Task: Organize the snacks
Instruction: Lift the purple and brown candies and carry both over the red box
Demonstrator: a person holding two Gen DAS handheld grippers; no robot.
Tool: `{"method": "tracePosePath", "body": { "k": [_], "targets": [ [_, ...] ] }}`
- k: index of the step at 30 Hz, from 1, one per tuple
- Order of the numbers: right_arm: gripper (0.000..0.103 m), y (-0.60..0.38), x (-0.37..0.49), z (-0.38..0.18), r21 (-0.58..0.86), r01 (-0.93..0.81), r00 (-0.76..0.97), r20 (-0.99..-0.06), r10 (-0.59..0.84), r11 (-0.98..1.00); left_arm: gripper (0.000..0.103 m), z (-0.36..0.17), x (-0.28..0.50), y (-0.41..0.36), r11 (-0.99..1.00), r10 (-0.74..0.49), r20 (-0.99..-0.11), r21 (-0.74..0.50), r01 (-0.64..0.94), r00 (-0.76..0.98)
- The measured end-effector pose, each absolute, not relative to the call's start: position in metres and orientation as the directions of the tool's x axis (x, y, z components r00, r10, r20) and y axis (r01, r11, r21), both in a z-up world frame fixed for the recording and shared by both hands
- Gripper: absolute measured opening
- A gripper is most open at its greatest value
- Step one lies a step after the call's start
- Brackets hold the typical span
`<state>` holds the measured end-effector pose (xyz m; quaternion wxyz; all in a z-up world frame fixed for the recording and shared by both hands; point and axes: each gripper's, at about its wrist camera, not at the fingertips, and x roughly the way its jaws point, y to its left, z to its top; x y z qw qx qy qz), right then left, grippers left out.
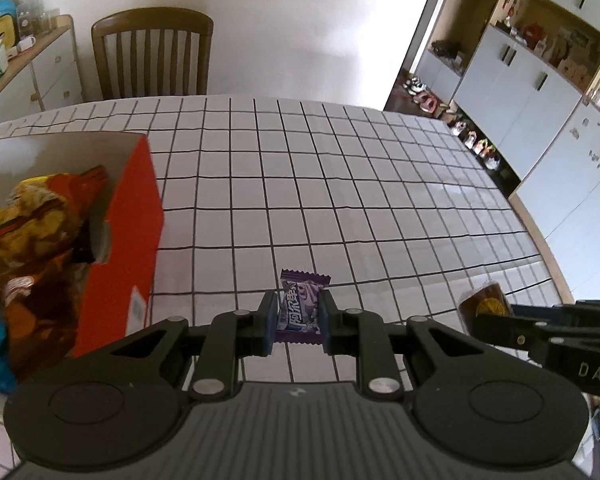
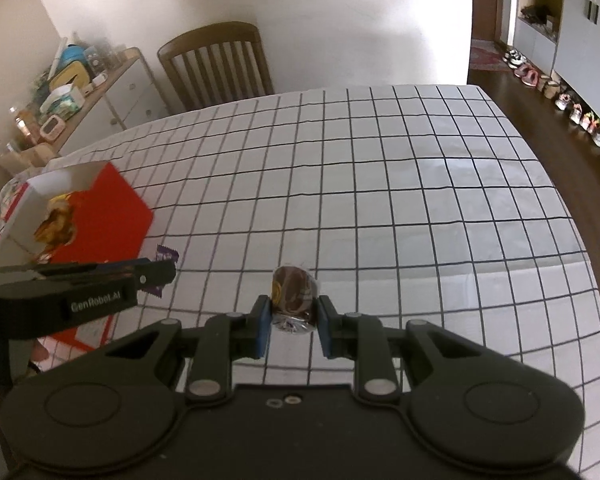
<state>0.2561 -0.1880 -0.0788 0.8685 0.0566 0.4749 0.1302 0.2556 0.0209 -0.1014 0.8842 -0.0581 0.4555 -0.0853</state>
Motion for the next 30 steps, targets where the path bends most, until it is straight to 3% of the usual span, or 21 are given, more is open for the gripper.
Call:
{"method": "tracePosePath", "body": {
  "k": [18,30],
  "targets": [
    [0.022,-0.145,0.195,-0.024,0.234,-0.296,0.541,-0.758,0.364,0.926,0.021,-0.041,0.188,0.074,0.978,-0.196,-0.747,-0.194,0.074,0.635],
    [0.022,-0.082,0.189,-0.001,0.217,-0.395,0.541,-0.730,0.417,0.892,0.021,-0.014,0.175,0.132,0.987,-0.130,-0.717,-0.158,0.021,0.685]
  ]
}}
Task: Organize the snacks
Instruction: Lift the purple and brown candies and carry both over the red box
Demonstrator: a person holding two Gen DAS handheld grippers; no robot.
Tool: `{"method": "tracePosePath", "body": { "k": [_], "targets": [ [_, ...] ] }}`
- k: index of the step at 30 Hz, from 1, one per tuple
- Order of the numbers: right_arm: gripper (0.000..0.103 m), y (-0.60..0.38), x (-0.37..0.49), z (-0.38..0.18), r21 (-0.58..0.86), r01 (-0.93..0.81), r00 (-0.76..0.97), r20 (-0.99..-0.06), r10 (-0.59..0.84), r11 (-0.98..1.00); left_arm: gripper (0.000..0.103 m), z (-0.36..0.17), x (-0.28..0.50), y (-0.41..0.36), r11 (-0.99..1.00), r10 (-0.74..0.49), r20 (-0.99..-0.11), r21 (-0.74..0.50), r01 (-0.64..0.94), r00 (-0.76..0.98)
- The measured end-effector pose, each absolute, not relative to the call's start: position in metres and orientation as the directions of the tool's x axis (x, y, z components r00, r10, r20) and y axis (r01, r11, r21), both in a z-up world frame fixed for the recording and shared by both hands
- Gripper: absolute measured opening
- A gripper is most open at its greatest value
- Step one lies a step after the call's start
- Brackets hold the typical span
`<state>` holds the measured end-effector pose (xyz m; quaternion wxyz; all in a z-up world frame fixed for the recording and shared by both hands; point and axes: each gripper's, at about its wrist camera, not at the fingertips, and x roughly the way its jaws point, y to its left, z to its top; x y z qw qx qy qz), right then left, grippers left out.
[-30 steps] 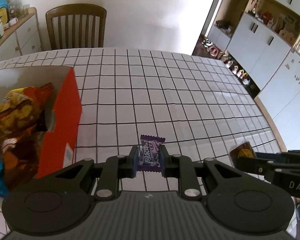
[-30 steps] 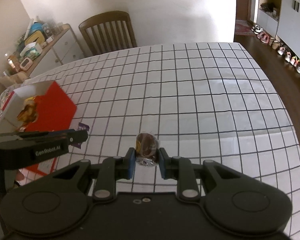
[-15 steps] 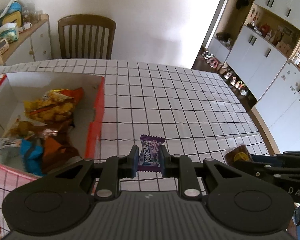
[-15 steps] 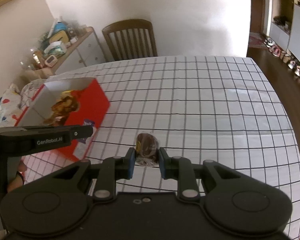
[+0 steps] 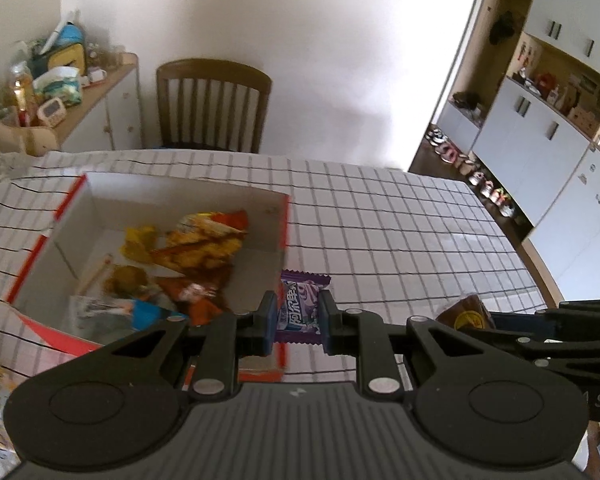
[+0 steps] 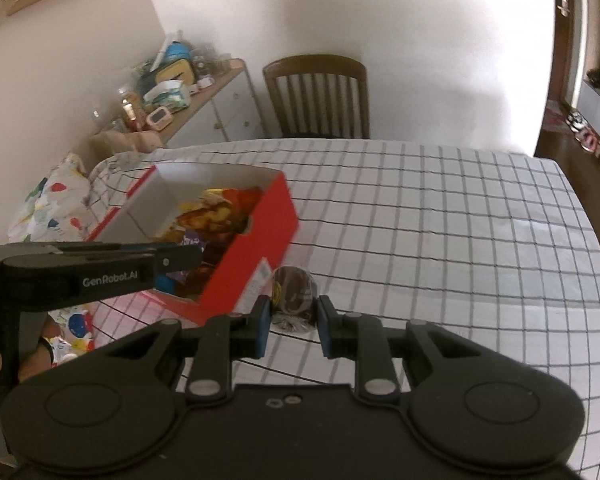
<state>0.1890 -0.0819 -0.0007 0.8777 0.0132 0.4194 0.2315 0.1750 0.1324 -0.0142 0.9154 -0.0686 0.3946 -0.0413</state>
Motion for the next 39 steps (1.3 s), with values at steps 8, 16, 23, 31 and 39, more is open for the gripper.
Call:
{"method": "tracePosePath", "body": {
  "k": [8,16,23,31,39],
  "targets": [
    [0.022,-0.034,0.191,0.007,0.187,-0.449,0.533,-0.728,0.431,0.874,0.021,-0.008,0.179,0.184,0.991,-0.076,-0.714,-0.128,-0.023,0.696],
    [0.022,0.012,0.196,0.007,0.162,-0.483,0.528,-0.730,0.433,0.861,0.021,-0.013,0.192,0.236,0.992,-0.025,-0.718,-0.102,-0.069,0.695],
    [0.022,0.045,0.205,0.000,0.143,-0.488,0.523,-0.741,0.420,0.861,0.021,-0.035,0.213,0.281,0.986,0.040,-0.747,-0.076,-0.146,0.663],
    [0.022,0.077,0.227,-0.024,0.090,-0.472,0.536,-0.760,0.366,0.877,0.021,-0.066,0.238,0.302,0.982,0.053,-0.787,-0.072,-0.177,0.615],
    [0.022,0.090,0.264,-0.054,0.072,-0.392,0.533,-0.795,0.290,0.917,0.021,-0.095,0.269,0.305,0.982,0.065,-0.813,-0.049,-0.180,0.578]
  ]
}}
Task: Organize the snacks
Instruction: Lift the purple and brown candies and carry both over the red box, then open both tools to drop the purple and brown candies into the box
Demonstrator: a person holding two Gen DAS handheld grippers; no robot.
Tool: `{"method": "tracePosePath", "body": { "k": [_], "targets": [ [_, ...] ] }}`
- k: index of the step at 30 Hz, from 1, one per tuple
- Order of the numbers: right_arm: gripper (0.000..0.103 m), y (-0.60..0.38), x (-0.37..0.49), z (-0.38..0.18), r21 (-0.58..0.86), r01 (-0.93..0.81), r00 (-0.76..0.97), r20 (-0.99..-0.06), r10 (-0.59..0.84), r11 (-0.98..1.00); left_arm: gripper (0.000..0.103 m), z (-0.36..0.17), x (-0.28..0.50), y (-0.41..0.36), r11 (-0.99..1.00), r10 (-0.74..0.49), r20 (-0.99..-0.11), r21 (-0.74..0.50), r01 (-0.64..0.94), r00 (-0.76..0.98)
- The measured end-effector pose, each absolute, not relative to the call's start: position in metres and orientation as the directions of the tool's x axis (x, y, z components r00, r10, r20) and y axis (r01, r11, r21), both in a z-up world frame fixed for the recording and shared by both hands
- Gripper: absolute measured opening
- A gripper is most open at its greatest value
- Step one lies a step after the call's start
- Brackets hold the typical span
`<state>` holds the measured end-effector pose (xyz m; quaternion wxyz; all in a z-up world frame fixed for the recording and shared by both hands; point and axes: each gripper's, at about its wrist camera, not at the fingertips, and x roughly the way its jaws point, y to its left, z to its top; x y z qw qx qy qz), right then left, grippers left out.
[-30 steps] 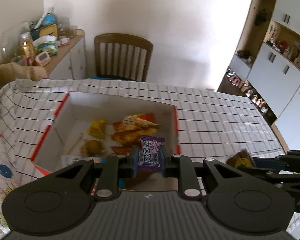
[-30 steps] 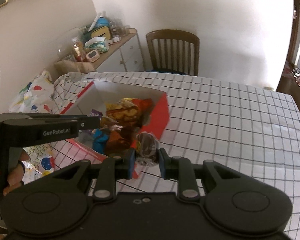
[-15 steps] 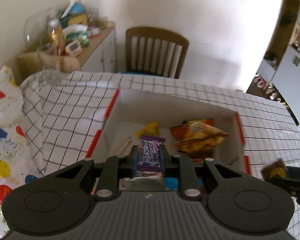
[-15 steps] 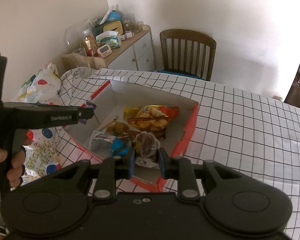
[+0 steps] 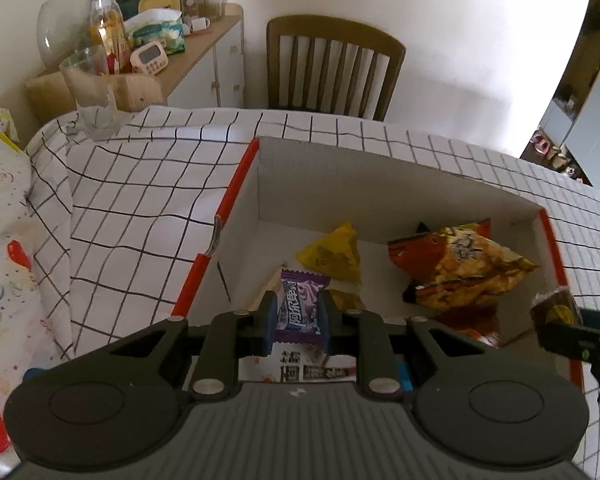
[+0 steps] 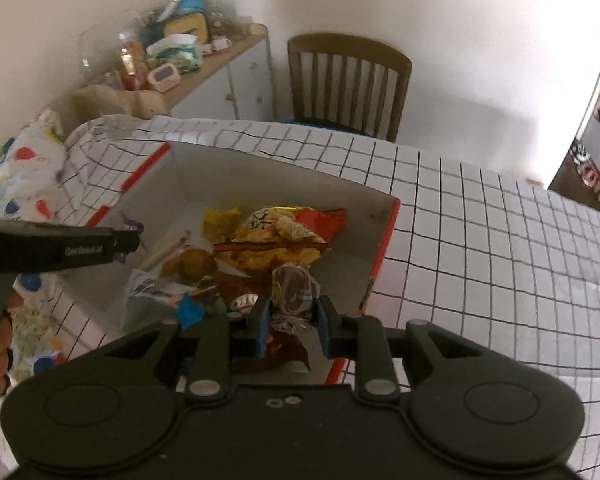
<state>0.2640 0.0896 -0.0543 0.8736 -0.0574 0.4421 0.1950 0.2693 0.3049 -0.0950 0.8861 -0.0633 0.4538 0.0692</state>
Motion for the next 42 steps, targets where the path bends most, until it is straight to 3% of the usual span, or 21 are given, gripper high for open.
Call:
{"method": "tracePosePath", "body": {
  "k": [12,27,30,33,35,42],
  "targets": [
    [0.022,0.128,0.277,-0.070,0.145,-0.466,0.461,-0.803,0.379,0.873,0.021,-0.119,0.303,0.303,0.985,0.051,-0.838,-0.046,-0.165,0.543],
    [0.029,0.134,0.284,-0.081,0.143,-0.445,0.434,-0.829,0.352,0.884,0.021,-0.138,0.312,0.302,0.991,-0.005,-0.866,-0.072,-0.116,0.499],
    [0.035,0.133,0.284,-0.082,0.142,-0.435,0.431,-0.835,0.344,0.889,0.027,-0.137,0.310,0.302,0.990,-0.016,-0.870,-0.083,-0.114,0.492],
    [0.042,0.132,0.281,-0.082,0.141,-0.429,0.432,-0.835,0.339,0.892,0.038,-0.135,0.306,0.301,0.991,-0.016,-0.869,-0.081,-0.110,0.495],
    [0.044,0.131,0.279,-0.081,0.142,-0.424,0.435,-0.834,0.339,0.894,0.066,-0.131,0.301,0.299,0.992,-0.001,-0.859,-0.066,-0.109,0.512],
    [0.064,0.117,0.268,-0.072,0.143,-0.392,0.466,-0.821,0.330,0.909,0.066,-0.112,0.285,0.291,0.994,-0.011,-0.831,-0.067,-0.081,0.556]
  ]
}}
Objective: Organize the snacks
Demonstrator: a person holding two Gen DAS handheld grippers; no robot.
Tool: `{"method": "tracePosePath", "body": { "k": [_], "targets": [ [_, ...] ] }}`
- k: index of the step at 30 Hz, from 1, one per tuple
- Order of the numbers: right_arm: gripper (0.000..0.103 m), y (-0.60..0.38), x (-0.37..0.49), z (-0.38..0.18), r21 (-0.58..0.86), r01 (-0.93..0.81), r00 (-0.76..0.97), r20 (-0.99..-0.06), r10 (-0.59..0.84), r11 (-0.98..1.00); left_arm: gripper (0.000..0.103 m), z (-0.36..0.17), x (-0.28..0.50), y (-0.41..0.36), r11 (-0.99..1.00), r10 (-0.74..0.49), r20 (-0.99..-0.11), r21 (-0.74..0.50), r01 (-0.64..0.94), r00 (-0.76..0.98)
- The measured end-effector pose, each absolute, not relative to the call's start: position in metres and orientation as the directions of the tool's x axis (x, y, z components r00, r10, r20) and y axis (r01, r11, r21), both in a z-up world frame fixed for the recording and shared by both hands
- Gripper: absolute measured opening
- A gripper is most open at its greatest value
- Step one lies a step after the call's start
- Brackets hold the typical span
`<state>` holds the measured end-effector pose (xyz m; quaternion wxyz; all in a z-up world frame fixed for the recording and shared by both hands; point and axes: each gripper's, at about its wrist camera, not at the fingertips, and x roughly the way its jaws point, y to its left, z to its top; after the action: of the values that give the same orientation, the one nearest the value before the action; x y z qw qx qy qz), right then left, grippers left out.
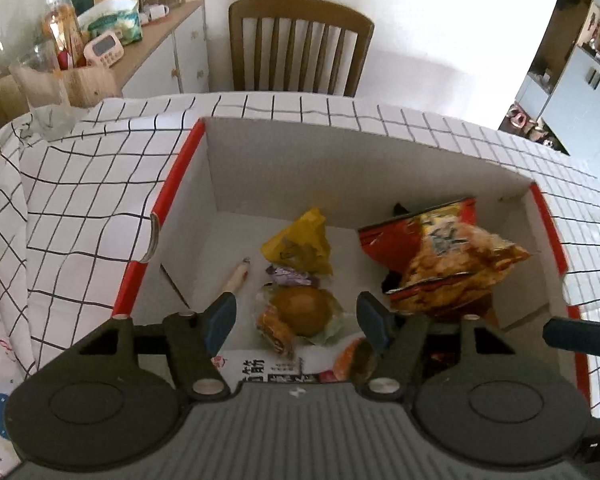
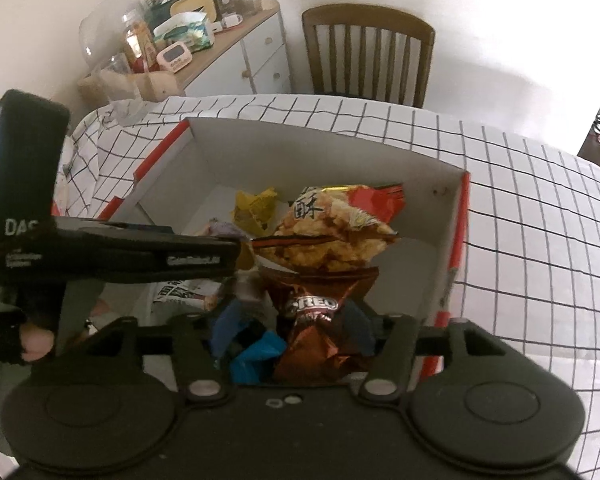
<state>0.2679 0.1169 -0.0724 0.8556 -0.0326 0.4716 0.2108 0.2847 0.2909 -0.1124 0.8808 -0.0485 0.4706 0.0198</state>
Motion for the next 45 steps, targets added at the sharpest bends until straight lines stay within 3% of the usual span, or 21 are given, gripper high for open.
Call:
{"method": "tracePosePath", "body": {
  "k": [5,9,15,17,25,31,35,37,45],
  "targets": [
    [0.074,0.104,0.259,-0.063,0.158,-0.393,0.481,-0.804,0.349,0.906,0.071,-0.096,0.268,0.283,0.994,0.000,-0.812,-0.062,-0.087,0.583],
    [0.093,0.092,0.248,-0.052,0.170,-0.413,0.508,-0.772,0.382,0.895,0.074,-0.082,0.252,0.274,0.995,0.014,-0.797,-0.047,-0.085,0.604],
    [0.098,0.064,0.236,-0.032,0.222,-0.414,0.549,-0.713,0.437,0.883,0.075,-0.060,0.227,0.259,0.997,0.016,-0.766,-0.038,-0.070,0.643],
    [0.101,0.054,0.232,-0.026,0.232,-0.414,0.563,-0.694,0.448,0.880,0.083,-0.052,0.217,0.253,0.997,0.016,-0.752,-0.040,-0.069,0.658],
    [0.103,0.016,0.214,-0.004,0.278,-0.436,0.600,-0.619,0.507,0.856,0.084,-0.022,0.182,0.228,0.998,0.007,-0.696,-0.041,-0.049,0.718],
    [0.103,-0.001,0.196,0.009,0.291,-0.459,0.614,-0.579,0.537,0.839,0.091,-0.004,0.158,0.214,0.998,-0.020,-0.658,-0.064,-0.030,0.753],
    [0.103,-0.008,0.182,0.018,0.262,-0.485,0.640,-0.545,0.543,0.834,0.092,0.003,0.145,0.208,0.997,-0.026,-0.653,-0.075,-0.030,0.757],
    [0.103,-0.012,0.174,0.022,0.244,-0.496,0.652,-0.529,0.543,0.834,0.103,0.006,0.139,0.205,0.997,-0.014,-0.650,-0.066,-0.038,0.760],
    [0.103,-0.026,0.143,0.028,0.166,-0.516,0.698,-0.488,0.524,0.841,0.103,0.018,0.119,0.196,0.997,-0.022,-0.625,-0.075,-0.031,0.780]
  ]
}}
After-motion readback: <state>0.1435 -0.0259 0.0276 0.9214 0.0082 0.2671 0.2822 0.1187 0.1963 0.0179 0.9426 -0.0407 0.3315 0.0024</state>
